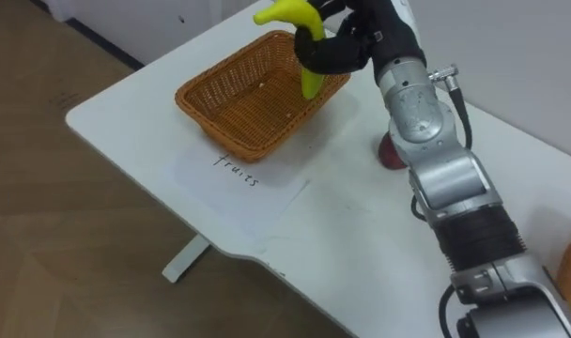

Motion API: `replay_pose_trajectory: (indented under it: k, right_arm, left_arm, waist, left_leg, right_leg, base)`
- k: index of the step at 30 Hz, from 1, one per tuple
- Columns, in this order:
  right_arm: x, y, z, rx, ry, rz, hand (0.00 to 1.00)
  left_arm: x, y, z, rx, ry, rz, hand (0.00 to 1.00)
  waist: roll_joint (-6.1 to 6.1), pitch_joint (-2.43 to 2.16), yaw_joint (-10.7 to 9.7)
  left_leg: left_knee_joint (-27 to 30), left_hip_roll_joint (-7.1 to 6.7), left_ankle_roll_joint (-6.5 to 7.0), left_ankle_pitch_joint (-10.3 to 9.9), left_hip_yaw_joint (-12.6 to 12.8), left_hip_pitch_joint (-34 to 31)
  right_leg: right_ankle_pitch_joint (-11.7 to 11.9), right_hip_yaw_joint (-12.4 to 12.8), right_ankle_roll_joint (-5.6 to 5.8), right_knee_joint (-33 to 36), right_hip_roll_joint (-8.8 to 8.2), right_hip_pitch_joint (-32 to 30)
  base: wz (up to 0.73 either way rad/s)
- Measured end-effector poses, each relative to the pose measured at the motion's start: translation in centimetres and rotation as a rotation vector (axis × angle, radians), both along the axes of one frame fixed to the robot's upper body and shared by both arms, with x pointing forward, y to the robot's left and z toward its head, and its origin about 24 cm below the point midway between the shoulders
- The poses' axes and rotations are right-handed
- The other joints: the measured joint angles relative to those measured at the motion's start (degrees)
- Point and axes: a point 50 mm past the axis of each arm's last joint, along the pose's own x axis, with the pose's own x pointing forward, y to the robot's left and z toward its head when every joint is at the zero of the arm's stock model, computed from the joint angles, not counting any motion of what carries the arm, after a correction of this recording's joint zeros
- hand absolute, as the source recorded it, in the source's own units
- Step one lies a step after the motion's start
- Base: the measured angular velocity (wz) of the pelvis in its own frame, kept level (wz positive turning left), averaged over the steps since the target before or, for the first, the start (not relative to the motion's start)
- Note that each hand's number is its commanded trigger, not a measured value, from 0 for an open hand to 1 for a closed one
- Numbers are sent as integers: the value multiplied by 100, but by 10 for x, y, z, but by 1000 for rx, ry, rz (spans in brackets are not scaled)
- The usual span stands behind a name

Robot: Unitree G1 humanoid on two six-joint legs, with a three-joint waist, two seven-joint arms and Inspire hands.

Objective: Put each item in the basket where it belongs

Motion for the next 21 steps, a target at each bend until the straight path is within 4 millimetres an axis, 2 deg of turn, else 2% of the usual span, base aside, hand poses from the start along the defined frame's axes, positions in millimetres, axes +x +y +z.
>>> replay_pose_trajectory:
  k: [6,10,11,21]
  right_arm:
    - [0,1,-2,24,6,-11,100]
    - [2,1,-12,33,47,-25,100]
    - [3,0,-14,32,56,-32,100]
    - [5,-6,-27,30,106,-64,100]
  left_arm:
    - [-1,-3,-1,11,19,-31,0]
    - [-5,-3,1,20,33,-37,0]
    - [-6,-3,1,20,40,-35,0]
    - [-12,-4,-1,-4,67,-33,0]
  waist:
    - [76,-4,119]
    - [71,-13,151]
    - [64,-18,153]
    - [31,-22,280]
  left_leg:
    - [-8,-4,1,1,-75,-9]
    - [13,-23,8,5,-130,-41]
    - [22,-71,15,11,-160,-63]
    - [13,-202,110,71,-253,-66]
  right_leg:
    - [-3,-10,4,3,-7,6]
    - [-8,-34,13,6,-15,6]
    - [-16,-59,25,5,-26,2]
    - [-74,-45,119,18,-165,30]
  base:
    - [2]
    - [8]
    - [11]
    - [8]
